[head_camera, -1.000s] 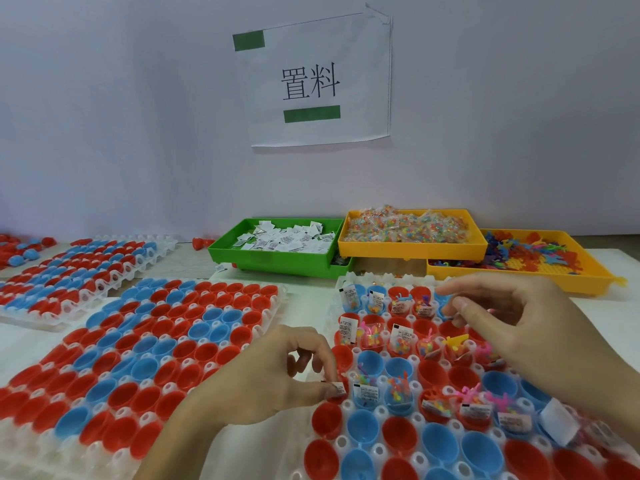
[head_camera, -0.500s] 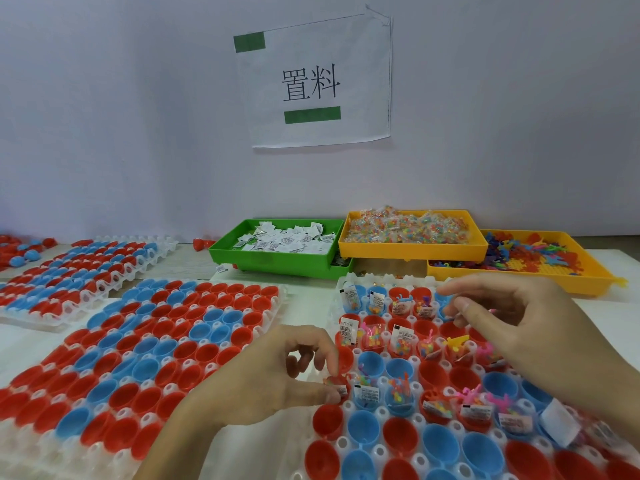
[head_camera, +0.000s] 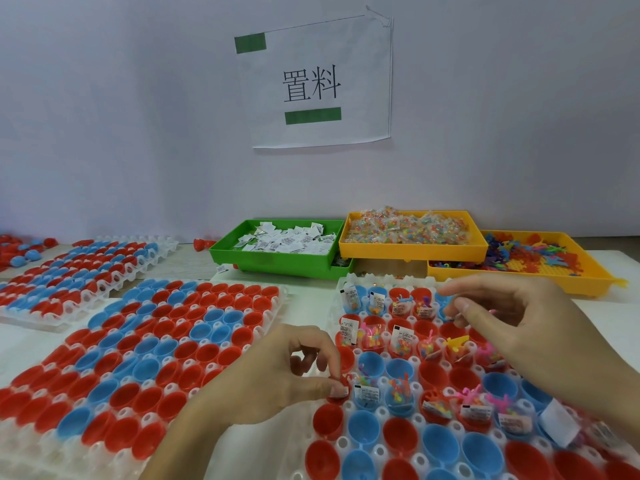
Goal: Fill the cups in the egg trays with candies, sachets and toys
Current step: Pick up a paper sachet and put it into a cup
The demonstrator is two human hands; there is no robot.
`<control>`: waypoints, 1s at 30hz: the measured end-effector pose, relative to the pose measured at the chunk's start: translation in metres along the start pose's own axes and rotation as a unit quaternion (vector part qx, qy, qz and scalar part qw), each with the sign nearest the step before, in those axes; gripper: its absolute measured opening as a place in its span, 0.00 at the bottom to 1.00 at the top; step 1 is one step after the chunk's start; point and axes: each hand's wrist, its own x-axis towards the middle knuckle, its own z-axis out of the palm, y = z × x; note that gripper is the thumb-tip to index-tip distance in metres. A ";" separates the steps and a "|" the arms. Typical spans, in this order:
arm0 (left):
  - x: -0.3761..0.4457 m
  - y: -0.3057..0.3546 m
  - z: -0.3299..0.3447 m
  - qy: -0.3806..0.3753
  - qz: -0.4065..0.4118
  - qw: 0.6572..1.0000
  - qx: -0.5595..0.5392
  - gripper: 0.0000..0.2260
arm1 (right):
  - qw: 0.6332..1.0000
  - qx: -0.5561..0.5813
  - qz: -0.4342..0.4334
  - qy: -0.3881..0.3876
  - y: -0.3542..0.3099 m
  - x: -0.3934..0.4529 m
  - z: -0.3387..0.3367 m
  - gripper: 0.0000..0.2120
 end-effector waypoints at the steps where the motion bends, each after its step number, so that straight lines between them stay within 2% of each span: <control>1: 0.000 0.000 0.000 -0.002 0.005 1.000 -0.004 0.07 | 1.000 0.000 0.002 0.000 0.000 0.000 0.000 0.14; 6: -0.001 -0.003 -0.002 0.007 0.005 1.000 -0.017 0.10 | 1.000 -0.002 0.011 -0.004 0.001 0.000 0.000 0.12; 10: 0.005 -0.007 0.002 0.077 -0.007 0.997 -0.023 0.11 | 1.000 -0.009 0.016 -0.018 0.003 0.000 -0.002 0.11; 13: 0.013 -0.007 0.012 0.136 -0.027 0.990 -0.021 0.19 | 0.999 -0.017 0.027 -0.031 0.006 0.003 -0.008 0.10; 17: 0.041 -0.013 0.014 0.186 -0.072 0.976 -0.084 0.24 | 0.999 -0.026 0.040 -0.025 0.018 0.009 -0.025 0.10; 19: 0.057 -0.015 0.010 0.192 -0.085 0.969 -0.129 0.25 | 0.998 -0.035 0.061 -0.004 0.029 0.013 -0.038 0.09; 22: 0.071 -0.020 0.008 0.214 -0.100 0.952 -0.197 0.31 | 0.991 -0.023 0.112 0.072 0.055 0.017 -0.060 0.09; 24: 0.074 -0.025 0.012 0.227 -0.108 0.935 -0.250 0.30 | 0.979 -0.017 0.160 0.128 0.075 0.016 -0.072 0.09; 26: 0.076 -0.033 0.016 0.233 -0.110 0.917 -0.305 0.24 | 0.965 -0.037 0.206 0.157 0.093 0.014 -0.076 0.09; 30: 0.075 -0.041 0.018 0.247 -0.086 0.888 -0.378 0.20 | 0.957 -0.053 0.261 0.116 0.111 0.014 -0.067 0.13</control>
